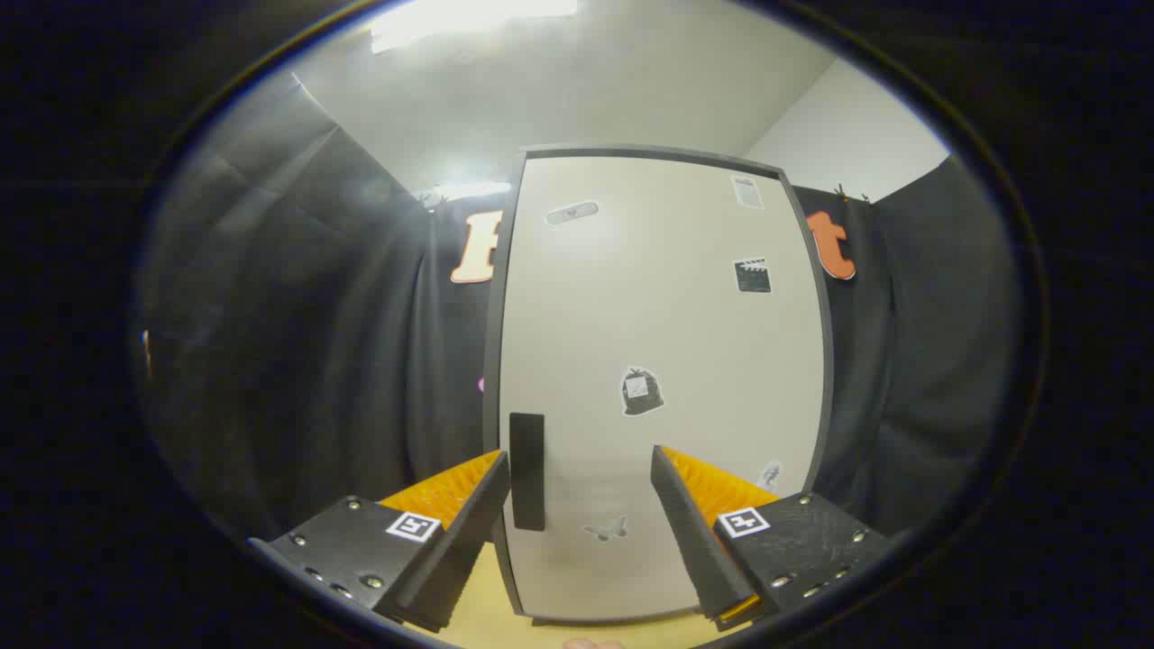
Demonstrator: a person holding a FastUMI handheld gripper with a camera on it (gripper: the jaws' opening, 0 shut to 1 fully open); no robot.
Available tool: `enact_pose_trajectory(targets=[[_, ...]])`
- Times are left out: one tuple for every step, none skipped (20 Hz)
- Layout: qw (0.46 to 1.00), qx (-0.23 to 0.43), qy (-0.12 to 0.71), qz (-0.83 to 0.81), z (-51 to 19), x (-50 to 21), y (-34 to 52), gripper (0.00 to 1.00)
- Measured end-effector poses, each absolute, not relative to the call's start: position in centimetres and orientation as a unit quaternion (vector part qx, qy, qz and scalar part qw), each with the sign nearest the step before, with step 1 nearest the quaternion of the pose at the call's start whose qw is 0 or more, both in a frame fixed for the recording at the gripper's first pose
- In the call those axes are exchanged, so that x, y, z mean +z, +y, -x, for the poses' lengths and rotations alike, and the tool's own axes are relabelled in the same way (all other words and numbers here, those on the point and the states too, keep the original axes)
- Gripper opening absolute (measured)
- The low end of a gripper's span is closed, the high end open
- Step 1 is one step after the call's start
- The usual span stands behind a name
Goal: Open the shoe cabinet door, grab the shoes and put them into the shoe cabinet, then close the shoe cabinet door.
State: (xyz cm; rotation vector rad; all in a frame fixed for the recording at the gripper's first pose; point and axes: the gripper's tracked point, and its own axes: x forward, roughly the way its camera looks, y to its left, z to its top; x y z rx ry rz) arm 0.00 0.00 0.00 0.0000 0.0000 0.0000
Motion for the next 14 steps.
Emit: enact_pose_trajectory(targets=[[1.0,0.003,0.001,0.001,-0.2,-0.2,0.3,0.96],[1.0,0.006,0.0,0.003,-0.3,-0.3,0.6,0.96],[1.0,0.009,-0.001,0.004,-0.5,-0.2,0.8,0.96],[1.0,0.009,0.002,0.004,-0.6,-0.2,1.0,0.96],[1.0,0.011,0.009,0.006,-0.7,-0.4,1.1,0.96],[1.0,0.009,0.01,0.009,-0.7,-0.3,1.1,0.96],[1.0,0.007,0.007,0.012,-0.9,0.2,1.0,0.96],[1.0,0.007,0.007,0.012,-1.1,0.3,1.0,0.96],[1.0,0.01,0.01,0.012,-1.2,0.2,1.3,0.96],[1.0,0.01,0.01,0.011,-1.4,0.2,1.4,0.96],[1.0,0.013,0.011,0.008,-1.7,0.1,1.6,0.96],[1.0,0.015,0.012,0.006,-1.9,0.0,1.9,0.96],[1.0,0.016,0.01,0.004,-2.2,0.0,2.2,0.96],[1.0,0.017,0.008,0.006,-2.5,0.0,2.2,0.96]])
